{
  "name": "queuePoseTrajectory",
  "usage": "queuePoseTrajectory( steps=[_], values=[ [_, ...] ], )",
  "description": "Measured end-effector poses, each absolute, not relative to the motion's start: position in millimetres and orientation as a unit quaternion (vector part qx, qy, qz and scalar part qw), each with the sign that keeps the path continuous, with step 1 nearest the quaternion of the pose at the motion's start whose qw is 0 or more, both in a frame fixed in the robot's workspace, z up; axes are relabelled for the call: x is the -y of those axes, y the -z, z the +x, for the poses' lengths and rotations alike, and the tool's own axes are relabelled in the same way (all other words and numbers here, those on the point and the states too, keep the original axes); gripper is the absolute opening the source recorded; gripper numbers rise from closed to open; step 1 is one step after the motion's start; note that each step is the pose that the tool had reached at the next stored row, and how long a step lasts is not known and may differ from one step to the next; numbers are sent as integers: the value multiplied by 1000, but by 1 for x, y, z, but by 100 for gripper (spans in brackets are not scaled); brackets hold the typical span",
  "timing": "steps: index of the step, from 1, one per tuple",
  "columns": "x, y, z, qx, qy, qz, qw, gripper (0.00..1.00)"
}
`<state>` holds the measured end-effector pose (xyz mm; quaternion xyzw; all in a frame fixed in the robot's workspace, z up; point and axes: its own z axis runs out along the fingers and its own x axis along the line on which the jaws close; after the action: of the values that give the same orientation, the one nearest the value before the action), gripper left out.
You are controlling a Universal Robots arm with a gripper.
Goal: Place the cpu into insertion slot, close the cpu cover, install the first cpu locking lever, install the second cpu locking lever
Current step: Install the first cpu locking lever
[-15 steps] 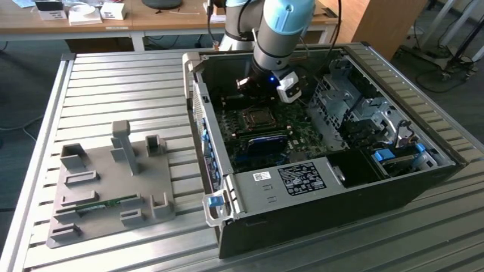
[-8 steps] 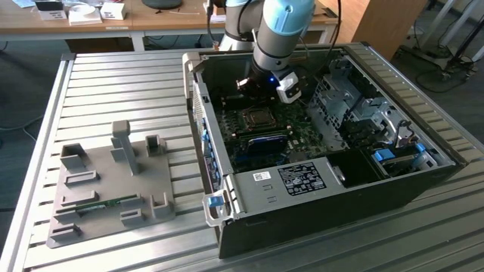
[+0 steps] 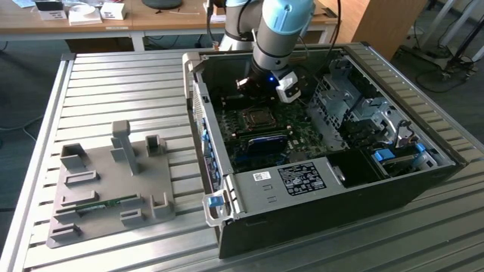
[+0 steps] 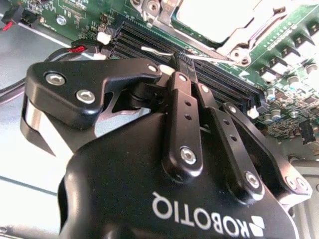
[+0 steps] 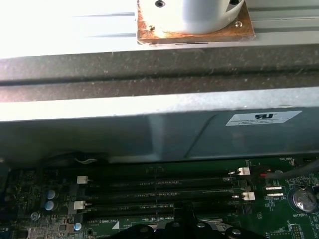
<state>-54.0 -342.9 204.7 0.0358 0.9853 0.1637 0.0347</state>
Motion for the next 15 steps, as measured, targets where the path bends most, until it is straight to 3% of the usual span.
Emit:
queuePoseTrajectory(
  steps=[15],
  values=[
    [342,-203,-54,-986,-158,45,37,11]
  ],
)
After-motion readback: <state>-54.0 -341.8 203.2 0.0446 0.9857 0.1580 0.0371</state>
